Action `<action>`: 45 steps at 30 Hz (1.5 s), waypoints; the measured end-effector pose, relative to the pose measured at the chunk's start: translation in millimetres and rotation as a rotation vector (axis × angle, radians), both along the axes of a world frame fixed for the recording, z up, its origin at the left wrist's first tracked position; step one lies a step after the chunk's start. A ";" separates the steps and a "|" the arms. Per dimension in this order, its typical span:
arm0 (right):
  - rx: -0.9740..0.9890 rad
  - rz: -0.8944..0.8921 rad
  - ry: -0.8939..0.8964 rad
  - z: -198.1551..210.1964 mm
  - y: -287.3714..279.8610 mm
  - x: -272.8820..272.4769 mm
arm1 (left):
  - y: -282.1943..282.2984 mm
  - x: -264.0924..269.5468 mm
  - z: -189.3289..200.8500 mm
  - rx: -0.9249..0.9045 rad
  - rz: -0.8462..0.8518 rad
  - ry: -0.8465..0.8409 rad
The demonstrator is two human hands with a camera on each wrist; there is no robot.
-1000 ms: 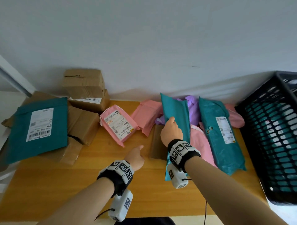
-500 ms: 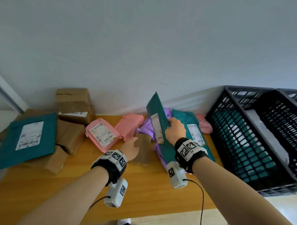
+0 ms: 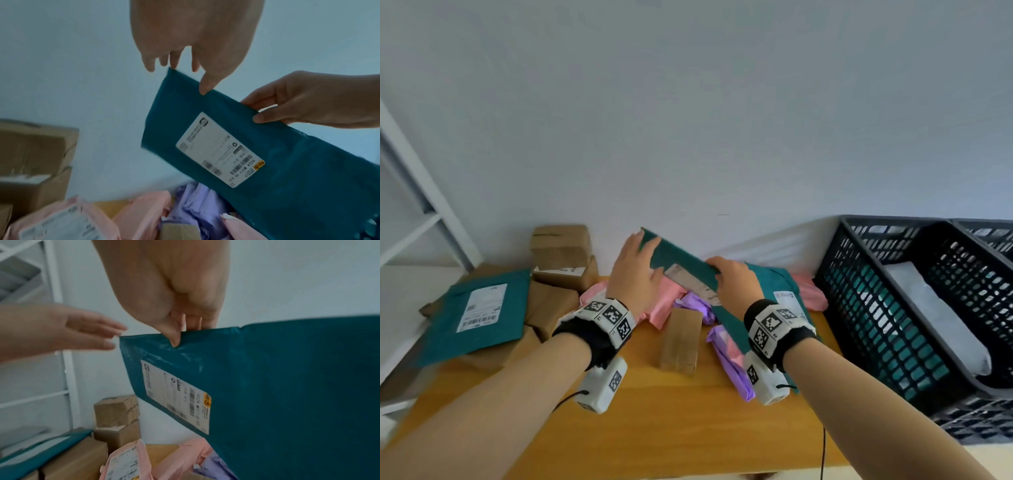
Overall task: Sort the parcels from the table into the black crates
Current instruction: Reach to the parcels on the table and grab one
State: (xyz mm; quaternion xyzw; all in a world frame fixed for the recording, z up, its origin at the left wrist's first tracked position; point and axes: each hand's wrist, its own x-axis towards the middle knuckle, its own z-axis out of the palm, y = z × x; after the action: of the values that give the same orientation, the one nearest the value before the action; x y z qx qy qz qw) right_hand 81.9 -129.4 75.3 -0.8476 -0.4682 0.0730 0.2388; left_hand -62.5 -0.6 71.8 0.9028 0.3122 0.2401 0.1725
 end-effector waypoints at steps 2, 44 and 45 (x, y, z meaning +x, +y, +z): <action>-0.065 0.077 -0.120 5.9 3.9 -13.7 | 4.0 -4.7 9.6 0.144 -0.059 0.056; 0.521 -0.280 0.288 17.6 92.2 -96.5 | 134.7 -127.1 59.3 -0.409 -0.151 -0.248; 0.522 -0.265 0.346 20.1 94.7 -94.6 | 136.0 -129.0 61.4 -0.414 -0.139 -0.267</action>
State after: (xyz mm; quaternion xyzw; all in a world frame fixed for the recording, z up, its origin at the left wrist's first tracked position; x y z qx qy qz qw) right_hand -12.7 -34.8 95.3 -0.7865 -0.3093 0.0615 0.5310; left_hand -191.5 135.4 133.3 0.8279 0.2665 0.2755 0.4095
